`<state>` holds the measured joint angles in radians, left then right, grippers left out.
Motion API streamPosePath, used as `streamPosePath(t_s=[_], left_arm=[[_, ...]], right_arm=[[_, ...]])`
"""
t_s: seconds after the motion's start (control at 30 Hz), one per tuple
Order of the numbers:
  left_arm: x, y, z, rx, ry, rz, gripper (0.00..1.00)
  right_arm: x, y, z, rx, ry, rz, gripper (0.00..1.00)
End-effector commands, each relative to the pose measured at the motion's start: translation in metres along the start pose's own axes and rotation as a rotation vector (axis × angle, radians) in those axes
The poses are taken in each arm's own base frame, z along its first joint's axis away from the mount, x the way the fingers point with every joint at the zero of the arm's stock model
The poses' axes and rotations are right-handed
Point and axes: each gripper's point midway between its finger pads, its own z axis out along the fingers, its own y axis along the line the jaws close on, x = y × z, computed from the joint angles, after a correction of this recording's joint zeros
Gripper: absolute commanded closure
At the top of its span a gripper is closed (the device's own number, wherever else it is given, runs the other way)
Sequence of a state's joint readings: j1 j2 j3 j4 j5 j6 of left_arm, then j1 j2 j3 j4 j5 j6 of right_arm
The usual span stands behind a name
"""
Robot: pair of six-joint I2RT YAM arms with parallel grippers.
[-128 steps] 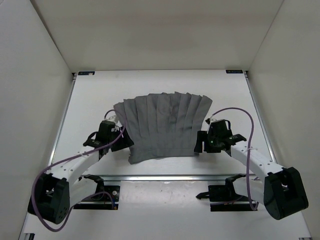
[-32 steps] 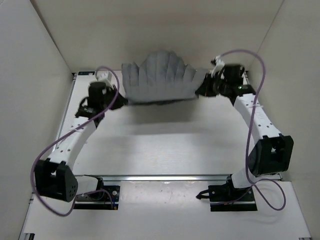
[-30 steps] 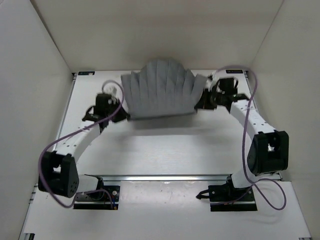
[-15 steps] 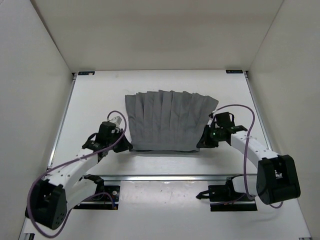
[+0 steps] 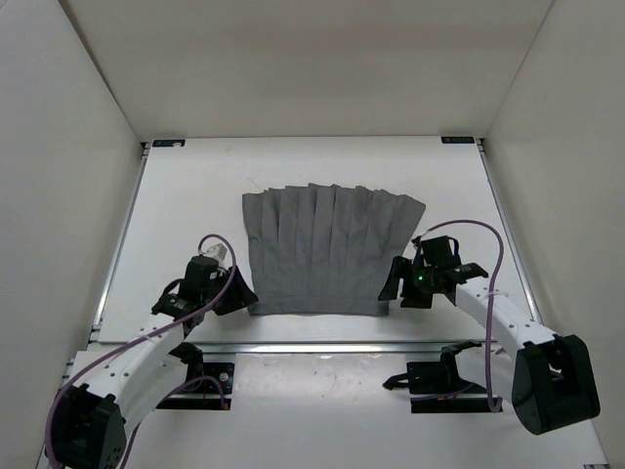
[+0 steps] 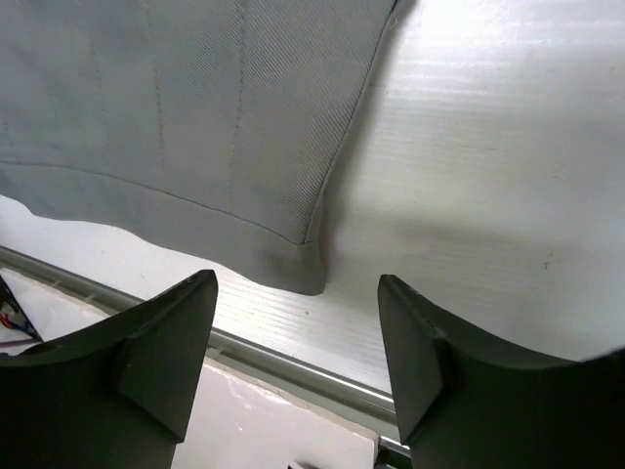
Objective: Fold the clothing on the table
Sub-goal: Fold the skirt
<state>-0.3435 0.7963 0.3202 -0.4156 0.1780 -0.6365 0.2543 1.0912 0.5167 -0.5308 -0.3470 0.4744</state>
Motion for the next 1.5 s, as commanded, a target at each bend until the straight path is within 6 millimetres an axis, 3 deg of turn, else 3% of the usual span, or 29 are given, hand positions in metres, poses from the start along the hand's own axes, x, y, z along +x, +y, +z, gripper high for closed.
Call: streamPosePath(t_s=[0.0, 0.1, 0.27, 0.43, 0.53, 0.57, 0.6, 0.63, 0.8, 0.9, 1.1, 1.23, 1.47], left_arm=[[0.003, 0.002, -0.001, -0.012, -0.003, -0.009, 0.4], [0.012, 0.004, 0.002, -0.015, 0.008, -0.016, 0.39], [0.025, 0.013, 0.004, -0.013, 0.01, -0.071, 0.39], [0.026, 0.018, 0.012, -0.013, -0.02, -0.11, 0.4], [0.023, 0.01, 0.017, 0.03, -0.032, -0.124, 0.59], [0.025, 0.009, 0.019, 0.032, -0.03, -0.122, 0.73], [0.019, 0.006, 0.018, 0.036, -0.049, -0.117, 0.91], [0.014, 0.004, 0.016, 0.034, -0.066, -0.11, 1.0], [-0.023, 0.006, -0.01, -0.023, -0.151, -0.079, 1.0], [-0.02, 0.002, -0.015, -0.023, -0.125, -0.06, 1.0], [-0.007, -0.005, -0.019, 0.013, -0.077, -0.057, 1.0], [0.001, -0.021, -0.034, 0.076, -0.025, -0.032, 1.0], [-0.017, -0.06, -0.093, 0.18, -0.046, 0.03, 1.0]], right_arm=[[-0.003, 0.0, -0.001, 0.013, -0.039, 0.011, 0.35], [0.005, -0.003, 0.005, 0.023, -0.016, 0.023, 0.38], [0.023, -0.004, 0.017, 0.015, 0.006, 0.039, 0.49], [0.026, -0.01, 0.024, 0.003, -0.021, 0.043, 0.53], [0.032, -0.006, 0.03, -0.029, -0.007, 0.038, 0.61], [0.036, -0.007, 0.031, -0.029, 0.01, 0.035, 0.72], [0.033, -0.005, 0.031, -0.029, 0.007, 0.028, 0.96], [0.03, -0.003, 0.029, -0.028, 0.012, 0.023, 1.0], [0.006, 0.005, -0.001, 0.001, -0.031, 0.016, 1.0], [-0.005, 0.012, -0.017, -0.027, -0.056, 0.029, 1.0], [0.01, 0.011, -0.029, -0.001, 0.027, -0.007, 1.0], [0.019, 0.016, -0.044, -0.01, 0.048, -0.044, 1.0], [0.02, 0.029, -0.095, -0.076, -0.023, -0.137, 1.0]])
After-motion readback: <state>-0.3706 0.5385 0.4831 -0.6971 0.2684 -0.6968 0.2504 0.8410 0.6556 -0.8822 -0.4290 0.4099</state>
